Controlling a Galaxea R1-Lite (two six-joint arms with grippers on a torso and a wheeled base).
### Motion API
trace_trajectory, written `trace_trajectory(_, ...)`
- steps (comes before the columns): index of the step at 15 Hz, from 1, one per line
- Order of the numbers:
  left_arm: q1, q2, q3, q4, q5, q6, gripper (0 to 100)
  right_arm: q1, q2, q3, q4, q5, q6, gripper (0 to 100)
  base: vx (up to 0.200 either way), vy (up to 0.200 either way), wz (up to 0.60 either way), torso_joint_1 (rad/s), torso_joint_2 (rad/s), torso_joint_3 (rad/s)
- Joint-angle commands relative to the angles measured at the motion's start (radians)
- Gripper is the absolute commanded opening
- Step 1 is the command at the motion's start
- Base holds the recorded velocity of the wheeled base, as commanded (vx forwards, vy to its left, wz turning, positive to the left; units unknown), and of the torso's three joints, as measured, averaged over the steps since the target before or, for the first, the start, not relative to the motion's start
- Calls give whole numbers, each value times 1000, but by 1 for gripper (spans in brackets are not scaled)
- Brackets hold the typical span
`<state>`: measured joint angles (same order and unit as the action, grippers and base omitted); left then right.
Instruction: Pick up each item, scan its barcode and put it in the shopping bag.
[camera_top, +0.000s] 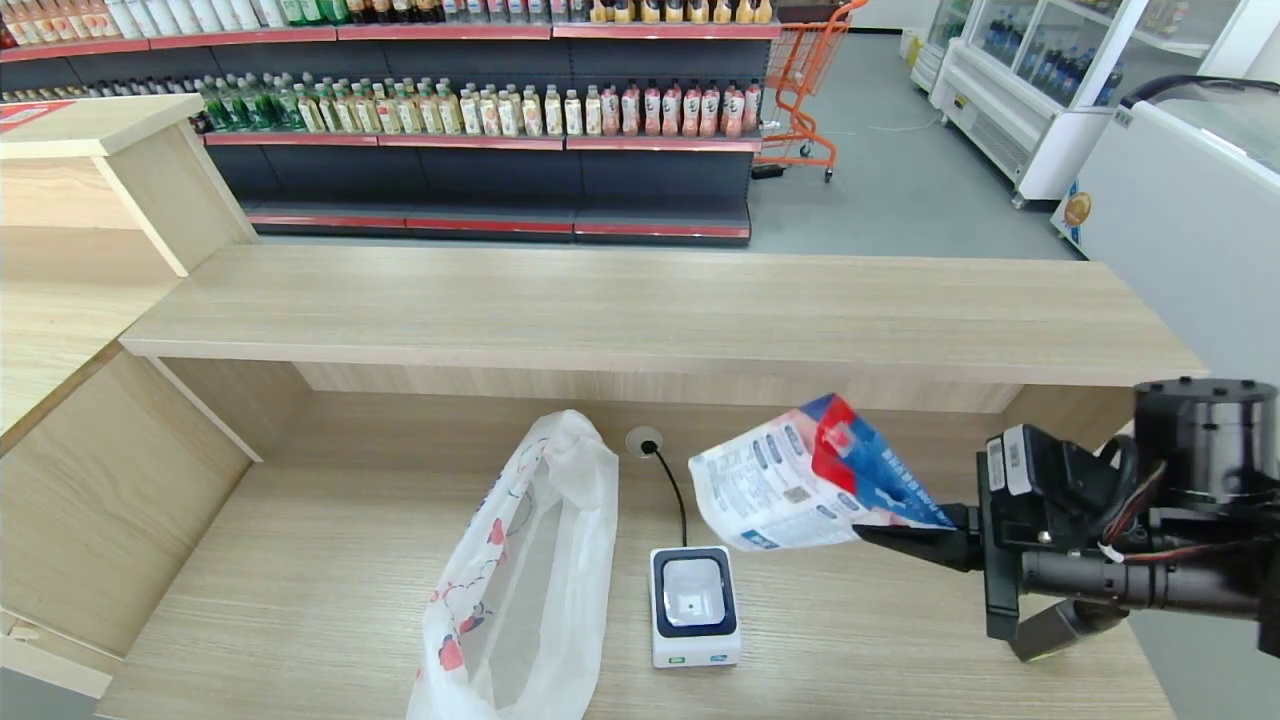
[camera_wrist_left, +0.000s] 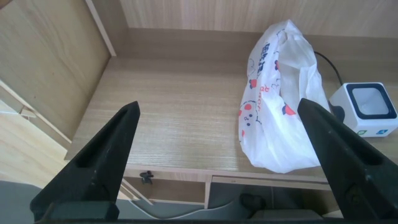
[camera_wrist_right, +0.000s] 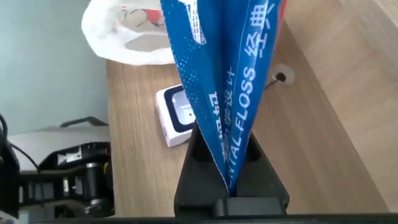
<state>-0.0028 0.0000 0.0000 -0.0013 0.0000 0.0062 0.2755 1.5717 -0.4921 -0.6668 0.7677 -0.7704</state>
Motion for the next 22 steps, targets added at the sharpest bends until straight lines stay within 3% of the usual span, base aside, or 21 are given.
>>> trace_trajectory(1,0,2,0,0,0,0,100,-110,277,-8,-77,203,-191,0,0,0,0,0,0,0)
trace_trajectory(3,0,2,0,0,0,0,100,-159,378,-23,-76,335,-363,0,0,0,0,0,0,0)
trace_trajectory(8,0,2,0,0,2,0,100,-156,574,-134,-76,423,-556,0,0,0,0,0,0,0)
trace_trajectory(14,0,2,0,0,0,0,100,-49,680,-256,-77,444,-584,0,0,0,0,0,0,0)
trace_trajectory(22,0,2,0,0,0,0,100,1,814,-470,-77,435,-606,0,0,0,0,0,0,0)
